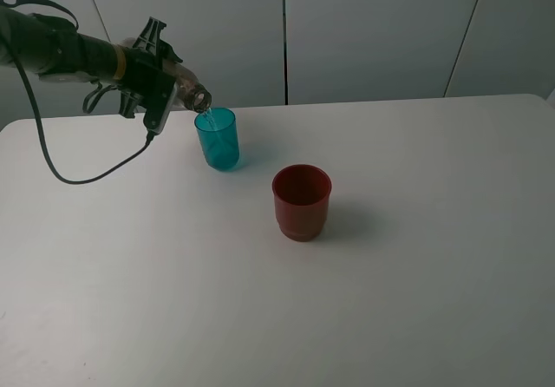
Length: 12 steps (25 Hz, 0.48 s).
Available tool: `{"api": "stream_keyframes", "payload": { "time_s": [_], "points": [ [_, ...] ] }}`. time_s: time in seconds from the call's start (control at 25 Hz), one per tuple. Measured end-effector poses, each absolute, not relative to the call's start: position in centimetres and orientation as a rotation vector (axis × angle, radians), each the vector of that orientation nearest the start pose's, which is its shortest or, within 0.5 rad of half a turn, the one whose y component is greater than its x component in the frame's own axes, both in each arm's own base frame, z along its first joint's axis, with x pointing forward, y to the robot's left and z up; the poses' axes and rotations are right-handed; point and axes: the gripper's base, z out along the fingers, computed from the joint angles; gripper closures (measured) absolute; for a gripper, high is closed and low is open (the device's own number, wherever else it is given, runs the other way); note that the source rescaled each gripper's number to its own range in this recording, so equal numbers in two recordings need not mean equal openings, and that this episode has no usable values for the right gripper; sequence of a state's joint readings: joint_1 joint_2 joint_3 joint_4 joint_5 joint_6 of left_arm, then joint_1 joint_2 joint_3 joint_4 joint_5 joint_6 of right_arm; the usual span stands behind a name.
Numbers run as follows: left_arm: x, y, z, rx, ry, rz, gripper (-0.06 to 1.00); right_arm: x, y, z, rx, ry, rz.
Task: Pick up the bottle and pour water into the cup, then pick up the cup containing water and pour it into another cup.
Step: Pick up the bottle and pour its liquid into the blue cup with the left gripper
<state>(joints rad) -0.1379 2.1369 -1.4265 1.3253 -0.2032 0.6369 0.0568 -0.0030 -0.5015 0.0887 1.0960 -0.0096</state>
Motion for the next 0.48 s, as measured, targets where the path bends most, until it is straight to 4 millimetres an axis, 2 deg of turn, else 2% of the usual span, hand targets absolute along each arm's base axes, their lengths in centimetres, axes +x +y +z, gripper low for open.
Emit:
{"api": "stream_keyframes", "payload": {
  "time_s": [0.48],
  "points": [
    [46.89, -8.29, 16.43, 2.030, 0.989, 0.852, 0.93, -0.76, 0.68, 27.51, -0.073, 2.073, 0.137]
  ]
}}
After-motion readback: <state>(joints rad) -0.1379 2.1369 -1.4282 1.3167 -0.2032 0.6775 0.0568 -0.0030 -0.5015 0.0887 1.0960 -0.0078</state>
